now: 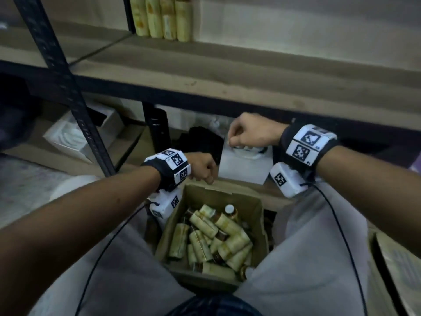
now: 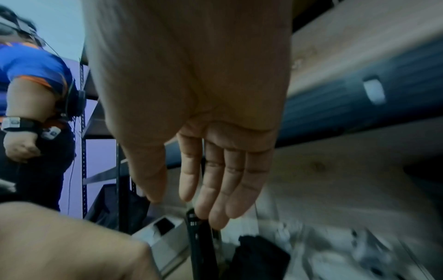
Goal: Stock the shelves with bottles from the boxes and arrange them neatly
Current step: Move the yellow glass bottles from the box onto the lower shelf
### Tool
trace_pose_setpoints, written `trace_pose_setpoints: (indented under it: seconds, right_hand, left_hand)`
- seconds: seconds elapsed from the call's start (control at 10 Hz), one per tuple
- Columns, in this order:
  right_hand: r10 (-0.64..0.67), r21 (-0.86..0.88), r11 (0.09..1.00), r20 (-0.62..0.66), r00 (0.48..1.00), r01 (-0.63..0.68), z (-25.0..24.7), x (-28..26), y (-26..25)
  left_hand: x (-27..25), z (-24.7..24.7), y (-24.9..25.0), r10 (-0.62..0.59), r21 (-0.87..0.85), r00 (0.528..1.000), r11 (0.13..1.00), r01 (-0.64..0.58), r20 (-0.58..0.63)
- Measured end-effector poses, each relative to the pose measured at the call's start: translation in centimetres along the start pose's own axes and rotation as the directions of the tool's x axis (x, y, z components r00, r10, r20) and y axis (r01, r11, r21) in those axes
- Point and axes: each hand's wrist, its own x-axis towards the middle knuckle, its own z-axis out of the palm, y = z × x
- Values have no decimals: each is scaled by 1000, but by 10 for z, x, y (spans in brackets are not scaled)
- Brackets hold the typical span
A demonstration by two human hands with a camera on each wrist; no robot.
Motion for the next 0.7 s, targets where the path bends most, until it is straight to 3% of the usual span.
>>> trace_pose_setpoints:
  seconds: [0.1, 0.2, 0.3, 0.4, 0.5, 0.6, 0.7]
  right_hand:
    - [59, 32, 997, 171, 983, -65, 51, 1, 28]
    - [141, 61, 985, 249, 958, -161, 104, 8, 62]
    - [248, 99, 952, 298, 922, -288, 158, 15, 97]
    - [394, 172, 869, 326, 859, -464, 205, 14, 128]
    - [519, 278, 733, 360, 775, -620, 243, 9, 150]
    - [581, 399, 597, 383, 718, -696, 275, 10, 164]
    - [630, 487, 526, 328, 704, -697, 298, 17, 169]
  left_hand:
    - [25, 47, -7, -15, -69, 998, 997, 19, 55]
    - [49, 94, -18, -47, -174, 997, 983, 58, 64]
    - [68, 142, -35, -199, -344, 974, 911, 225, 110]
    - [79, 180, -58, -356, -479, 920, 787, 389, 162]
    - [87, 211, -81, -382, -382, 903, 818, 430, 197]
    - [89, 229, -99, -530, -692, 810, 486, 533, 251]
    - [93, 236, -108, -585, -770, 750, 310, 558, 307]
